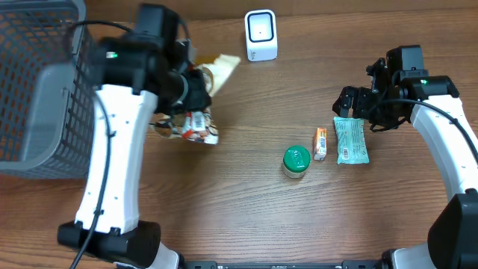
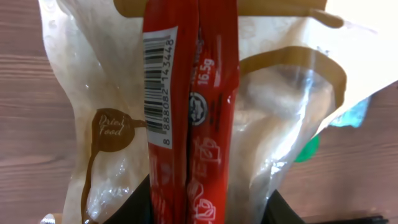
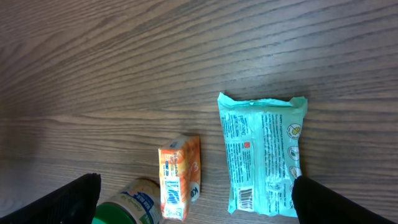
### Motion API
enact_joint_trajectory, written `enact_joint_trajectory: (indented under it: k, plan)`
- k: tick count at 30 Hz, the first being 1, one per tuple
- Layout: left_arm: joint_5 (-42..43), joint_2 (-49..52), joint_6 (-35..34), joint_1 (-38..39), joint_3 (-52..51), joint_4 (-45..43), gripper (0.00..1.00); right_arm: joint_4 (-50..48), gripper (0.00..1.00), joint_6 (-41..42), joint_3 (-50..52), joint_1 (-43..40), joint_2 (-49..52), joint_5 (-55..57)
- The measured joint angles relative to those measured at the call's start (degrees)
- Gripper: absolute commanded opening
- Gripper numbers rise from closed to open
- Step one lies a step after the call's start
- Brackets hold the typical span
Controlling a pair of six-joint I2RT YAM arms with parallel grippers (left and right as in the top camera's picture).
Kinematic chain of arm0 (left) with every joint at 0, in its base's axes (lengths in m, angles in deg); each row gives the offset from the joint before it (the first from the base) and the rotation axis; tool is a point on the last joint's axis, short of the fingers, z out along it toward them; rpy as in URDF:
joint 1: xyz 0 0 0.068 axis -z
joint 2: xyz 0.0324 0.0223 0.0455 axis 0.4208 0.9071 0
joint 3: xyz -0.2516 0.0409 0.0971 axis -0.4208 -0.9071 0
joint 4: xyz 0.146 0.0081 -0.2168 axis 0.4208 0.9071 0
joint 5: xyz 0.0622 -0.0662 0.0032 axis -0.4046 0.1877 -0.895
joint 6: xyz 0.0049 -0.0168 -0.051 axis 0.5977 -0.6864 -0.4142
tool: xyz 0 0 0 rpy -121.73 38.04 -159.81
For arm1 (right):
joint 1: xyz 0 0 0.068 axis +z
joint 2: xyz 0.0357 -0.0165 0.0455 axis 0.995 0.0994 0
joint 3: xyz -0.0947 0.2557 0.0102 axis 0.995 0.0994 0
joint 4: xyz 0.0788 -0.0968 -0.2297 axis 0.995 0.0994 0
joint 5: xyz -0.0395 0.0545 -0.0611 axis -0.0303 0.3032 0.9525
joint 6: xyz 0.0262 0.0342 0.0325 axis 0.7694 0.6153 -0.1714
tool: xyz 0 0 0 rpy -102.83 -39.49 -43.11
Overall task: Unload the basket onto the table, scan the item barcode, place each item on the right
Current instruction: 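Lift the snack bag out of the basket and carry it right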
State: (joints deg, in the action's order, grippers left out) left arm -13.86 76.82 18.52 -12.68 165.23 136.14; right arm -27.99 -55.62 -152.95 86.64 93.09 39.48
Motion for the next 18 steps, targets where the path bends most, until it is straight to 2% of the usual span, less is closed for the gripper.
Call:
enact_joint_trajectory:
  k: [11, 18]
  plan:
    - [-1.4, 0.07, -6.78, 9.38, -22.53, -17.59, 0.04, 0.0, 1.0, 0.02, 0.0, 0.0, 0.0, 0.0]
    - [-4.46, 0.07, -11.67, 11.08, -33.05, -25.2, 0.04, -0.07, 1.0, 0.0, 0.0, 0.0, 0.0, 0.0]
